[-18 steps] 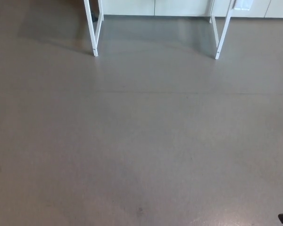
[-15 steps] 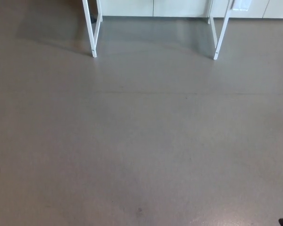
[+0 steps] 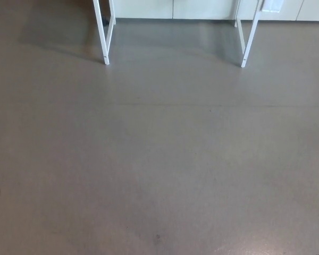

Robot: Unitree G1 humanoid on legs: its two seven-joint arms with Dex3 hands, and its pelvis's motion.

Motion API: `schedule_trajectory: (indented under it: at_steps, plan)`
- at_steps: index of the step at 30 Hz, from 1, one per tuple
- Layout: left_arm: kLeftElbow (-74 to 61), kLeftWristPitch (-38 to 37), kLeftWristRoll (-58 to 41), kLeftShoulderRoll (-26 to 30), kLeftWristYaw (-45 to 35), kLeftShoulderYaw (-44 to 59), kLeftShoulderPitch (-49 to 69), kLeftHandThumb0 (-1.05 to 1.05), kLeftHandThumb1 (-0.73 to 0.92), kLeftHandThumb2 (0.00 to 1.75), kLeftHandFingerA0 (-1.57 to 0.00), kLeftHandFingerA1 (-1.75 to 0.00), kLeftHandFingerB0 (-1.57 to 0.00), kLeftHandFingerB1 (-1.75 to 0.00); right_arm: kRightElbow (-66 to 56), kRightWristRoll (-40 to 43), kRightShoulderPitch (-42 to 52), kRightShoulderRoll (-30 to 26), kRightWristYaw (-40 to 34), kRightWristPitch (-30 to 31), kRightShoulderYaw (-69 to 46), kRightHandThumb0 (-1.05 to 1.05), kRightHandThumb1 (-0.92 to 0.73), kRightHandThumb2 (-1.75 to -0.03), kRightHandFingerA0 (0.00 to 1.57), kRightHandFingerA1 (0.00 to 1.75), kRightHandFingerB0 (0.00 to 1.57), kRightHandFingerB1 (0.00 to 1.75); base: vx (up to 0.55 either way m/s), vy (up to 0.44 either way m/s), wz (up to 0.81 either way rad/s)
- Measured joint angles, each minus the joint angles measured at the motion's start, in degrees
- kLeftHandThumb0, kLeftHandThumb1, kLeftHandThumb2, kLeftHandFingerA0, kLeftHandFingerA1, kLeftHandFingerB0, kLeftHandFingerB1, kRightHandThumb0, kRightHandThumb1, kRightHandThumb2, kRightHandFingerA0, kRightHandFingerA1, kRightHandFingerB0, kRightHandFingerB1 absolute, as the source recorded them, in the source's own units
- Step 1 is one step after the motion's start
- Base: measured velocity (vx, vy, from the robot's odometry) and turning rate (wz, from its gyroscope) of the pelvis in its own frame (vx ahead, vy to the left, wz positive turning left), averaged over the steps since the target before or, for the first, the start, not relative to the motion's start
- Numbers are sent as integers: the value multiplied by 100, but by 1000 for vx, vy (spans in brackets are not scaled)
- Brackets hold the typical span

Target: The robot walk towards a table in front and uses its left hand to pickup a tennis ball on the left side and put it in a container on the right hand side

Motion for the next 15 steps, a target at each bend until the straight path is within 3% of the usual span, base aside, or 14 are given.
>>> schedule_trajectory:
  at_steps: [1, 5, 6, 7, 10, 11, 15]
  plan:
    - [9, 0, 0, 8, -4, -3, 1, -18, 57, 56, -42, -50, -32, -37, 10, 1, -3, 3, 0, -7, 0, 14, -46, -87, 35, 61, 21, 53, 191, -35, -147]
    - [-15, -34, -2, 64, -16, -14, 9, -18, 57, 57, -42, -50, -33, -37, 29, -14, -11, -1, 4, -56, 44, 15, -46, -87, 33, 60, 21, 53, 154, 43, 8]
    - [-29, -60, -3, 51, -19, -22, -12, -19, 56, 56, -42, -51, -33, -37, 41, -13, -7, -15, 4, -58, 43, 15, -64, -58, 39, 54, 28, 44, 127, 33, 25]
    - [-15, -70, -2, 35, -21, -31, -3, -19, 56, 56, -42, -51, -33, -37, 41, -12, -8, -28, 3, -60, 40, 15, -64, -58, 39, 54, 28, 44, 134, 35, -9]
    - [28, -86, 2, 15, -19, -53, 138, -20, 54, 56, -44, -52, -35, -36, 38, -21, 65, -52, -3, -81, 60, 15, -64, -58, 39, 54, 28, 44, 16, 36, -1]
    - [28, -85, 1, 15, -18, -52, 152, -19, 52, 55, -46, -54, -35, -36, 37, -22, 78, -52, -3, -83, 65, 14, -45, -87, 34, 60, 21, 53, 58, 140, -5]
    - [25, -83, 1, -6, -1, -53, 209, -21, 52, 55, -45, -53, -34, -37, 81, -25, 98, -60, -2, -109, 89, 16, -45, -87, 34, 61, 22, 54, 108, 228, -25]
